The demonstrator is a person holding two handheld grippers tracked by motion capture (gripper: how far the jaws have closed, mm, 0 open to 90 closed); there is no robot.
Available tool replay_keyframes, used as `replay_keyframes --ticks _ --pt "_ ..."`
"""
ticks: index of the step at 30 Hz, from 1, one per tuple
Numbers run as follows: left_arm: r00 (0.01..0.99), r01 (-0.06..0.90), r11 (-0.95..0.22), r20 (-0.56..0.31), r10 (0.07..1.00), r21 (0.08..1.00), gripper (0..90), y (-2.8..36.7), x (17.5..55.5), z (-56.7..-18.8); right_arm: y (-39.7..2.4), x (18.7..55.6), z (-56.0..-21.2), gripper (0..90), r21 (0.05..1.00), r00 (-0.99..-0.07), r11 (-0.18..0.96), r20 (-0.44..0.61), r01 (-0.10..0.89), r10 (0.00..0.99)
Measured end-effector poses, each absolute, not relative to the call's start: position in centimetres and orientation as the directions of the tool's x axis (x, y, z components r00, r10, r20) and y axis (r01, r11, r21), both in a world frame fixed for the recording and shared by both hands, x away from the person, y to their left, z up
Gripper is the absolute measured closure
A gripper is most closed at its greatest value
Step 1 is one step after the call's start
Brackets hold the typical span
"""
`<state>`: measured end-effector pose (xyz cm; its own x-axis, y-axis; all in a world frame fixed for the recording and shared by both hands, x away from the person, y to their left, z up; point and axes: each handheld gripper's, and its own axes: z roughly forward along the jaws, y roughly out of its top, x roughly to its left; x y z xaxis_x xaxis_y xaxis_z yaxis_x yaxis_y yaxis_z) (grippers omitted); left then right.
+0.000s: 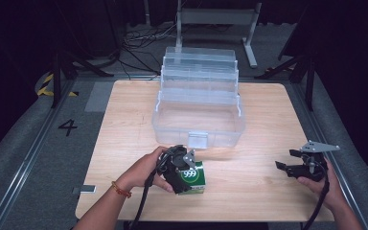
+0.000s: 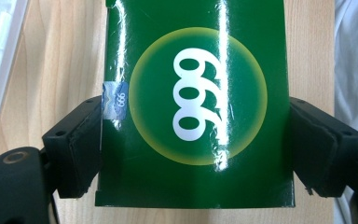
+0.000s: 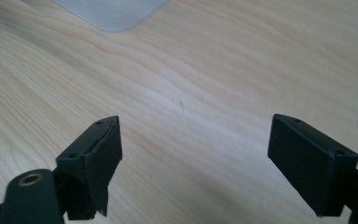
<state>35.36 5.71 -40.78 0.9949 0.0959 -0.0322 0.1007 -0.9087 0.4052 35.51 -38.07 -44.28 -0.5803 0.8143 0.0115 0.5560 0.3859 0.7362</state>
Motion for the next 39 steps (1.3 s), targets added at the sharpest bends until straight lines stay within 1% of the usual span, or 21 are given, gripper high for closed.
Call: replay_keyframes --ticks 1,2,5,6,9,11,12,13,15,17,19,20,23,25,27,29,30,31,34,37,39 --pt "0.995 0.101 -0.909 -0.032 0.096 0.405 15.9 5.7 35.4 -40.8 -37.5 36.0 -43.7 21.0 0.740 -0.591 0.396 0.002 0.544 0.807" --pt "0.994 0.107 -0.909 -0.033 0.103 0.403 15.9 5.7 35.3 -40.8 -37.5 36.0 -43.7 21.0 0.740 -0.591 0.396 0.002 0.544 0.807" --pt "0.993 0.117 -0.910 -0.033 0.113 0.399 16.0 5.6 35.2 -40.8 -34.9 38.1 -41.5 24.4 0.760 -0.614 0.404 -0.008 0.509 0.790" --pt "0.993 0.119 -0.909 -0.032 0.116 0.400 15.9 5.6 35.2 -40.8 -34.1 38.7 -40.9 27.8 0.773 -0.621 0.394 0.000 0.497 0.784" --pt "0.991 0.136 -0.901 -0.042 0.130 0.412 15.4 5.7 35.2 -40.9 -32.1 40.5 -39.5 29.9 0.795 -0.635 0.389 -0.006 0.465 0.772" --pt "0.987 0.161 -0.894 -0.062 0.148 0.419 14.9 5.7 35.3 -41.1 -30.7 42.2 -38.9 30.1 0.787 -0.645 0.404 -0.010 0.466 0.764" --pt "0.986 0.167 -0.892 -0.071 0.152 0.420 14.8 5.8 35.4 -41.2 -30.1 42.9 -38.6 31.6 0.789 -0.645 0.402 -0.011 0.464 0.764" --pt "0.984 0.181 -0.890 -0.082 0.161 0.418 14.5 5.8 35.4 -41.2 -29.6 43.6 -38.3 32.5 0.792 -0.649 0.391 0.010 0.470 0.761" --pt "0.984 0.176 -0.895 -0.081 0.157 0.409 13.9 5.7 35.5 -41.2 -28.8 44.5 -38.0 32.9 0.792 -0.650 0.398 -0.002 0.463 0.760" --pt "0.984 0.177 -0.900 -0.081 0.158 0.397 13.8 5.6 35.5 -41.3 -28.2 45.1 -37.7 35.3 0.792 -0.659 0.396 0.011 0.465 0.752" --pt "0.984 0.181 -0.904 -0.082 0.161 0.387 13.8 5.4 35.5 -41.3 -27.4 45.9 -37.7 36.5 0.768 -0.648 0.426 -0.019 0.478 0.762" --pt "0.985 0.173 -0.909 -0.076 0.156 0.379 13.7 5.3 35.5 -41.4 -27.0 46.3 -37.8 39.0 0.760 -0.645 0.427 -0.013 0.490 0.764" --pt "0.984 0.176 -0.912 -0.079 0.158 0.370 13.3 5.2 35.5 -41.5 -26.5 47.0 -38.3 40.0 0.742 -0.640 0.441 -0.021 0.505 0.768" --pt "0.983 0.181 -0.912 -0.073 0.166 0.367 13.2 5.2 35.5 -41.6 -26.1 47.8 -39.1 43.3 0.720 -0.643 0.461 -0.026 0.519 0.766" --pt "0.986 0.167 -0.921 -0.071 0.151 0.353 12.5 5.1 35.5 -41.6 -25.8 48.2 -39.8 43.1 0.701 -0.635 0.455 -0.004 0.549 0.773" --pt "0.987 0.163 -0.928 -0.067 0.149 0.335 12.5 4.9 35.5 -41.7 -25.6 48.4 -40.1 44.5 0.686 -0.637 0.467 -0.006 0.558 0.770" --pt "0.987 0.159 -0.933 -0.066 0.146 0.323 12.6 4.8 35.5 -41.8 -25.5 48.4 -40.2 46.7 0.676 -0.640 0.473 -0.002 0.565 0.768" --pt "0.989 0.149 -0.937 -0.056 0.138 0.316 12.6 4.7 35.5 -41.9 -25.6 48.4 -40.2 48.9 0.678 -0.649 0.469 0.015 0.566 0.761" --pt "0.994 0.107 -0.960 -0.019 0.106 0.258 13.3 4.2 35.2 -42.1 -25.7 48.5 -40.4 50.0 0.683 -0.650 0.452 0.045 0.574 0.759" --pt "0.994 0.106 -0.961 -0.014 0.107 0.256 13.6 4.1 35.0 -42.2 -25.8 48.5 -40.4 51.3 0.679 -0.647 0.444 0.060 0.584 0.760" --pt "0.996 0.088 -0.964 -0.010 0.088 0.251 14.4 4.1 35.2 -42.1 -25.7 48.5 -40.3 51.9 0.671 -0.647 0.454 0.051 0.587 0.761"
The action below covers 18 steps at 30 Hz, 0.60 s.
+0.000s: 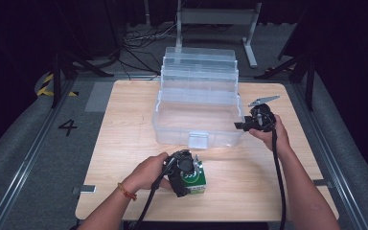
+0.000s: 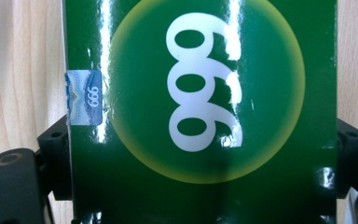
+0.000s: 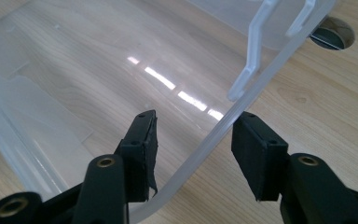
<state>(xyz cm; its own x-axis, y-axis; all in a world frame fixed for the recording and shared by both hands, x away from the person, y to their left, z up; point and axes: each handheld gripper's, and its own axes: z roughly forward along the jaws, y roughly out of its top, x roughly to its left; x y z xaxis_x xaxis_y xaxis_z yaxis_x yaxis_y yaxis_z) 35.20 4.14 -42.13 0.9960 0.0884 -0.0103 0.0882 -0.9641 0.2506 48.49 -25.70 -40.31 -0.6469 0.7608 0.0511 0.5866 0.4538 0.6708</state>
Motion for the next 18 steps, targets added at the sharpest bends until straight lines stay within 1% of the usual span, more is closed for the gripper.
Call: replay_keyframes --ticks 3,4,10,18 --pt "0.996 0.089 -0.962 -0.015 0.088 0.257 15.5 4.3 35.2 -42.1 -25.6 48.5 -40.3 52.3 0.667 -0.648 0.461 0.042 0.585 0.760" --pt "0.996 0.087 -0.963 -0.019 0.085 0.255 15.6 4.3 35.1 -42.1 -25.5 48.5 -40.2 54.0 0.653 -0.647 0.481 0.019 0.585 0.762" --pt "0.997 0.074 -0.968 -0.018 0.072 0.241 15.8 4.4 34.8 -42.1 -25.7 48.3 -40.1 57.9 0.640 -0.641 0.497 -0.009 0.586 0.768" --pt "0.997 0.078 -0.967 -0.029 0.073 0.241 15.2 4.5 34.7 -42.0 -25.9 47.1 -40.1 58.1 0.636 -0.652 0.515 -0.025 0.574 0.758"
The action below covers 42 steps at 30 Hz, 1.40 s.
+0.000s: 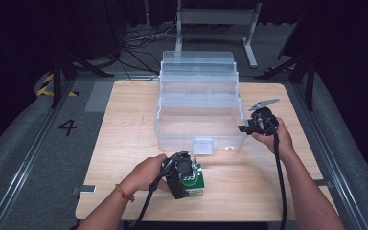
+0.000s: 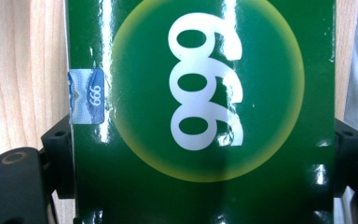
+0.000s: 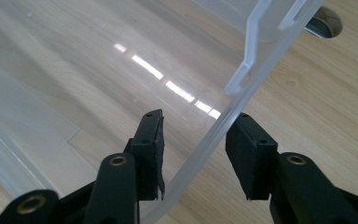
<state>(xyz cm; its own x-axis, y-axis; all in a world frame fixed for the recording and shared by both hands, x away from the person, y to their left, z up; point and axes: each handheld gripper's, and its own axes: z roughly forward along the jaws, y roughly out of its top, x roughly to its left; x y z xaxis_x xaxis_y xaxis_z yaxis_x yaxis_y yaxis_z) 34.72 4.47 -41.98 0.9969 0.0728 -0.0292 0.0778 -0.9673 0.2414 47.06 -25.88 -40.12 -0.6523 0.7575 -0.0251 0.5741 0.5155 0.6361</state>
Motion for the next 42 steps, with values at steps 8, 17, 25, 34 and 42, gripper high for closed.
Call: replay_keyframes --ticks 8,17,25,34,42 --pt "0.995 0.093 -0.961 -0.042 0.085 0.259 13.0 4.3 34.7 -41.7 -26.0 45.5 -40.0 58.4 0.627 -0.674 0.540 -0.033 0.561 0.738" --pt "0.997 0.082 -0.960 -0.036 0.075 0.267 14.4 3.7 34.3 -41.5 -25.3 43.1 -40.0 58.9 0.619 -0.658 0.531 -0.031 0.578 0.752" --pt "0.999 0.043 -0.967 -0.034 0.036 0.249 16.0 3.4 33.3 -41.4 -24.9 41.4 -40.0 55.4 0.633 -0.647 0.499 0.003 0.592 0.763" --pt "1.000 0.018 -0.969 -0.028 0.012 0.245 16.4 3.8 33.1 -41.3 -26.7 39.4 -38.3 29.8 0.740 -0.659 0.450 -0.013 0.500 0.752" --pt "1.000 0.007 -0.963 -0.020 0.002 0.268 16.4 4.7 32.9 -40.4 -34.5 35.5 -39.0 24.5 0.769 -0.652 0.471 -0.096 0.431 0.752"
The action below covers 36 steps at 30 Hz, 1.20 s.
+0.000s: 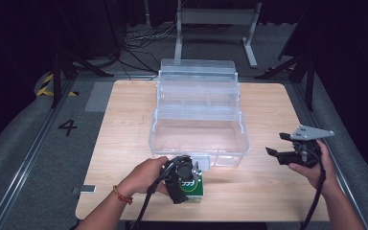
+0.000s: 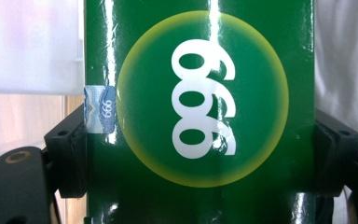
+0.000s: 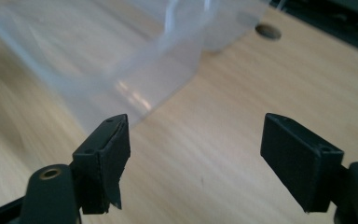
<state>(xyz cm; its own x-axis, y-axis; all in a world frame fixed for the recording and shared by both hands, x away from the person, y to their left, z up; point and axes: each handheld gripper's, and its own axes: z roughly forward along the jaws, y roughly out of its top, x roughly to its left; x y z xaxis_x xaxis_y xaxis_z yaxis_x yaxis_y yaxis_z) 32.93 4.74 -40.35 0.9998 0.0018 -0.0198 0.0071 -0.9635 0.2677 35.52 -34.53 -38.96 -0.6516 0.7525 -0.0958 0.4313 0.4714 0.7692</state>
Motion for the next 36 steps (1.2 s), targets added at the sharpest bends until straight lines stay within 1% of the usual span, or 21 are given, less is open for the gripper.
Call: replay_keyframes --ticks 1,2,4,5,6,7,8,9,12,16,17,20,24,27,31,36 --pt "1.000 0.006 -0.962 -0.021 0.000 0.272 16.4 4.9 32.9 -40.2 -35.3 35.3 -39.8 23.0 0.756 -0.650 0.479 -0.094 0.447 0.754" --pt "1.000 0.006 -0.962 -0.021 0.000 0.272 16.4 4.9 32.9 -40.2 -35.3 35.3 -39.8 23.0 0.756 -0.650 0.479 -0.094 0.447 0.754" --pt "1.000 0.003 -0.962 -0.010 0.000 0.273 16.4 5.1 32.8 -39.7 -36.5 34.8 -41.8 21.9 0.726 -0.650 0.501 -0.098 0.472 0.753" --pt "1.000 0.003 -0.961 -0.006 0.001 0.278 16.4 5.4 32.8 -39.2 -37.6 34.5 -43.6 20.8 0.706 -0.640 0.491 -0.069 0.511 0.765" --pt "1.000 0.003 -0.961 -0.006 0.001 0.278 16.5 5.4 32.8 -39.2 -37.6 34.5 -43.6 20.8 0.706 -0.640 0.491 -0.069 0.511 0.765" --pt "1.000 0.002 -0.957 -0.002 0.002 0.291 16.5 5.6 32.8 -38.5 -38.3 34.2 -45.1 20.2 0.710 -0.619 0.464 -0.050 0.530 0.784" --pt "1.000 0.005 -0.953 -0.003 0.004 0.303 16.5 5.8 32.7 -38.1 -38.6 34.0 -45.6 21.0 0.718 -0.610 0.443 -0.032 0.537 0.792" --pt "1.000 -0.001 -0.950 0.003 0.000 0.311 16.5 5.9 32.7 -37.7 -38.7 34.0 -46.3 20.0 0.715 -0.603 0.436 -0.026 0.546 0.797" --pt "1.000 -0.001 -0.946 0.013 0.003 0.324 16.5 6.0 32.7 -36.8 -38.6 34.0 -47.4 19.3 0.689 -0.595 0.463 -0.058 0.557 0.802" --pt "1.000 -0.021 -0.940 0.029 -0.012 0.340 16.4 6.1 32.7 -35.0 -38.6 34.0 -48.0 18.6 0.694 -0.584 0.447 -0.048 0.564 0.811" --pt "0.999 -0.032 -0.937 0.041 -0.019 0.347 16.5 6.1 32.8 -34.1 -38.8 34.0 -48.2 17.3 0.706 -0.577 0.421 -0.022 0.569 0.816" --pt "0.998 -0.040 -0.934 0.051 -0.023 0.355 16.4 6.1 32.9 -33.3 -38.9 34.0 -48.5 15.2 0.718 -0.562 0.391 0.000 0.576 0.827" --pt "0.997 -0.062 -0.929 0.059 -0.043 0.366 16.4 6.1 33.2 -31.5 -38.9 34.0 -48.7 15.0 0.730 -0.555 0.376 0.004 0.570 0.832" --pt "0.997 -0.046 -0.918 0.072 -0.019 0.393 16.4 6.5 33.9 -29.8 -38.9 34.0 -48.8 15.0 0.737 -0.549 0.367 0.006 0.568 0.836" --pt "0.997 -0.051 -0.909 0.082 -0.018 0.415 16.3 6.8 35.0 -28.6 -38.8 33.9 -48.8 15.1 0.736 -0.542 0.362 0.008 0.572 0.840" --pt "0.995 -0.063 -0.924 0.097 -0.028 0.378 16.4 6.7 36.6 -28.0 -38.8 33.9 -48.8 15.1 0.736 -0.541 0.361 0.008 0.572 0.841"
